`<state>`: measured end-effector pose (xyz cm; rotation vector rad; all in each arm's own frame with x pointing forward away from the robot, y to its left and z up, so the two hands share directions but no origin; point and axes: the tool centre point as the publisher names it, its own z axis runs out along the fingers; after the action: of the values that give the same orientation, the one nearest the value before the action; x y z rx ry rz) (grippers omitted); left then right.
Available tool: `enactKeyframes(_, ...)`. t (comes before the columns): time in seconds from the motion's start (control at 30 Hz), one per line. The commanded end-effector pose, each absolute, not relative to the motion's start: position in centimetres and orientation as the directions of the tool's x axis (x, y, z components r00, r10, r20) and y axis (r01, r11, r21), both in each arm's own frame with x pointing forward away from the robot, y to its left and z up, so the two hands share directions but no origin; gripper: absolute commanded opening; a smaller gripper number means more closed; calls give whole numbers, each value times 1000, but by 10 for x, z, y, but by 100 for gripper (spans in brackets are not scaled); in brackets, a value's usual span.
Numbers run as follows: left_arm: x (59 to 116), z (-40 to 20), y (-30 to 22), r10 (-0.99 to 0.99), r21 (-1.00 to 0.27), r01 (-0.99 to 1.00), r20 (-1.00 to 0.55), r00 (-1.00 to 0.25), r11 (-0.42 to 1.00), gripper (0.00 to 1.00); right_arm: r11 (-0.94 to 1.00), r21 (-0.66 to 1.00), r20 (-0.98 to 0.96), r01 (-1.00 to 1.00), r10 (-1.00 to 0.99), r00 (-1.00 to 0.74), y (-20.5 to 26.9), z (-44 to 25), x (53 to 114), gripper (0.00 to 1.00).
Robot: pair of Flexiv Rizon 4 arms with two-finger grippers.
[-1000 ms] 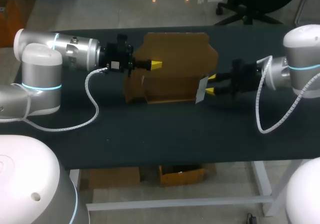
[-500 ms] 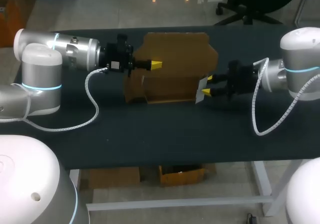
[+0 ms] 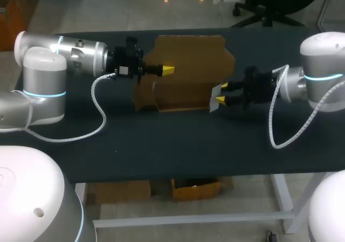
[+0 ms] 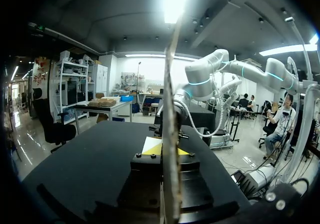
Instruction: Assemble the packaging by folding the flat box into shape, placing the metal phone stand inside, and closing the box properly
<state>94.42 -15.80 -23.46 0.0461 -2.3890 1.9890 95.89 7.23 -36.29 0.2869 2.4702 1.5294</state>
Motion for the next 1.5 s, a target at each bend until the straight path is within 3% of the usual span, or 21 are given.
enactKeyframes(0.03,946,-240,-159,2,-982,-44,45,-999,182,0,431,901,-86,50,291,-953,78,-367,957,44)
enactKeyframes(1.07,946,-240,-159,2,-982,-44,45,-999,182,0,415,902,-42,123,366,-930,68,-380,955,44)
enactKeyframes(1.5,946,-240,-159,2,-982,-44,45,-999,182,0,397,912,-37,109,342,-939,84,-379,955,44)
